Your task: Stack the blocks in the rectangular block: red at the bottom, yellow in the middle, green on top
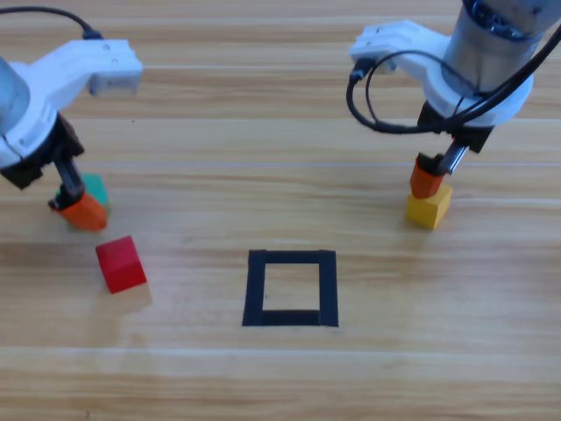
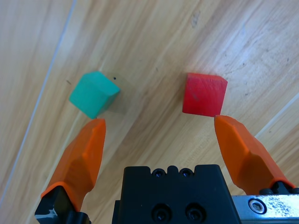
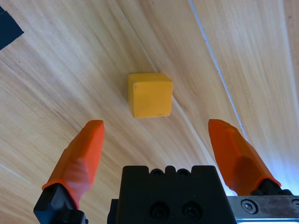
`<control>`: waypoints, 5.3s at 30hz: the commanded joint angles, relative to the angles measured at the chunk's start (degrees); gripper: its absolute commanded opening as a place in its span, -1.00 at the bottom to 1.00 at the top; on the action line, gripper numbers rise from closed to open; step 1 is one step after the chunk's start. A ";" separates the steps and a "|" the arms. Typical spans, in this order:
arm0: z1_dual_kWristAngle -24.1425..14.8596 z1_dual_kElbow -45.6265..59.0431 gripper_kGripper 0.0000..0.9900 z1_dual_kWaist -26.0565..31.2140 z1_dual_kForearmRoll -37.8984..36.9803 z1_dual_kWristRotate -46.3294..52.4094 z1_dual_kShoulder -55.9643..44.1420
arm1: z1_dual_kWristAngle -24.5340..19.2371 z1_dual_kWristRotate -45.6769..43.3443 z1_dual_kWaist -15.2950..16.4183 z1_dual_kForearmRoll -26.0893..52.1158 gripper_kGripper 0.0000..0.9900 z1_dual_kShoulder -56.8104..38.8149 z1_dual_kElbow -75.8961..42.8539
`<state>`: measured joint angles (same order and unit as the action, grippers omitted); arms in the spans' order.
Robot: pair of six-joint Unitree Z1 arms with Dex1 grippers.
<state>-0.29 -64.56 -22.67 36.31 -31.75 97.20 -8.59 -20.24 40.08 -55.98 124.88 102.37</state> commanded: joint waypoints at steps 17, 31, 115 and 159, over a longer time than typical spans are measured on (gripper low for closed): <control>-2.61 2.68 1.00 -5.19 -2.13 -6.05 8.97 | 0.51 -1.20 -5.01 -3.79 0.84 16.97 11.36; -2.17 0.31 1.00 -5.37 -2.83 -0.86 14.69 | 4.90 -0.68 -5.10 -8.27 0.64 17.85 11.89; -4.54 -58.49 -1.00 -27.60 39.97 81.49 38.94 | 6.48 7.06 0.09 -4.49 -1.00 -10.80 -12.37; -3.22 -46.27 -1.00 -27.96 29.60 85.80 38.24 | 14.04 49.33 -3.96 0.96 -1.00 -6.32 -13.68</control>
<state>-4.04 -112.70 -50.29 66.78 54.60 136.25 4.71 28.26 34.75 -53.90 114.76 88.05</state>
